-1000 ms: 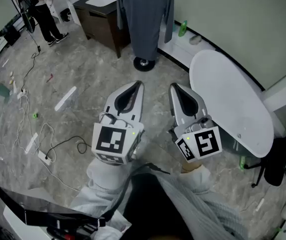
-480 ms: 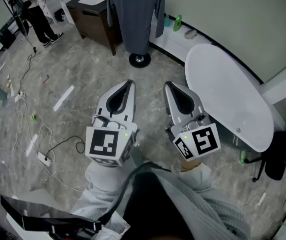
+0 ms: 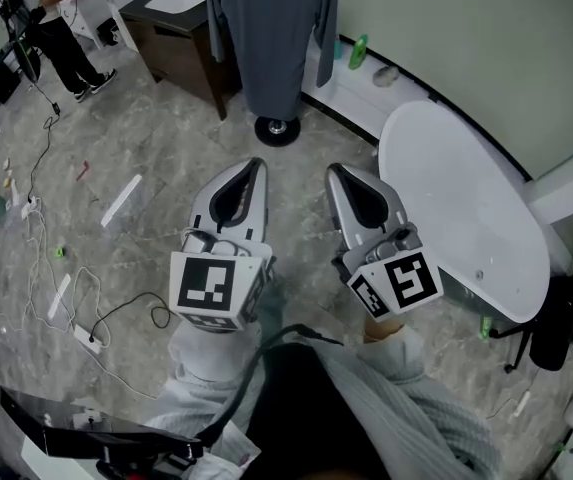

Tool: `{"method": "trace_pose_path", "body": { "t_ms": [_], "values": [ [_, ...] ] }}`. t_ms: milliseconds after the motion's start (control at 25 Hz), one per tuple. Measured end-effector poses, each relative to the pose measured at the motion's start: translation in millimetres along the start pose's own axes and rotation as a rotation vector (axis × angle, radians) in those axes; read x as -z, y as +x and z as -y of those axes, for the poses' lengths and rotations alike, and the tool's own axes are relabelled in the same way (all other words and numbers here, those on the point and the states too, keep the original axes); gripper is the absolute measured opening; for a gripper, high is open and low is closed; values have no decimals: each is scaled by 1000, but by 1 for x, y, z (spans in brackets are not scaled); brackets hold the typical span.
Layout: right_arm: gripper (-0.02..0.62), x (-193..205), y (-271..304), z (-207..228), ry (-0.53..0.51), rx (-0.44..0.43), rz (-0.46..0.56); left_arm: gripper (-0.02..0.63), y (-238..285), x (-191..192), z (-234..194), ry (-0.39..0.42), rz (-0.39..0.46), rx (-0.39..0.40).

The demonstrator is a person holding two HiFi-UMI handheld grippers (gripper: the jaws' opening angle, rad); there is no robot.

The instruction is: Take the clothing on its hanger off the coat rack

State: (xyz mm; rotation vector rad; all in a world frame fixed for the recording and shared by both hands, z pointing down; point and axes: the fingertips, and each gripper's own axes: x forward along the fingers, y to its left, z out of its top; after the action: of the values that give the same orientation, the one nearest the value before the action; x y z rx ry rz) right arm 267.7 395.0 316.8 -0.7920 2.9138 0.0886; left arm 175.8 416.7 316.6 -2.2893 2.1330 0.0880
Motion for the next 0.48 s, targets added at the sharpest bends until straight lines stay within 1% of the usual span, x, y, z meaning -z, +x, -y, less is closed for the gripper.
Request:
{"method": "trace_pose_path", "body": {
  "t_ms": [280, 480],
  "values": [
    [3, -2, 132, 45, -35, 57, 32, 5, 100, -23, -99, 33, 28, 60],
    [3, 15, 197, 89, -37, 97, 9, 5, 166, -13, -150, 14, -6, 62]
  ]
}}
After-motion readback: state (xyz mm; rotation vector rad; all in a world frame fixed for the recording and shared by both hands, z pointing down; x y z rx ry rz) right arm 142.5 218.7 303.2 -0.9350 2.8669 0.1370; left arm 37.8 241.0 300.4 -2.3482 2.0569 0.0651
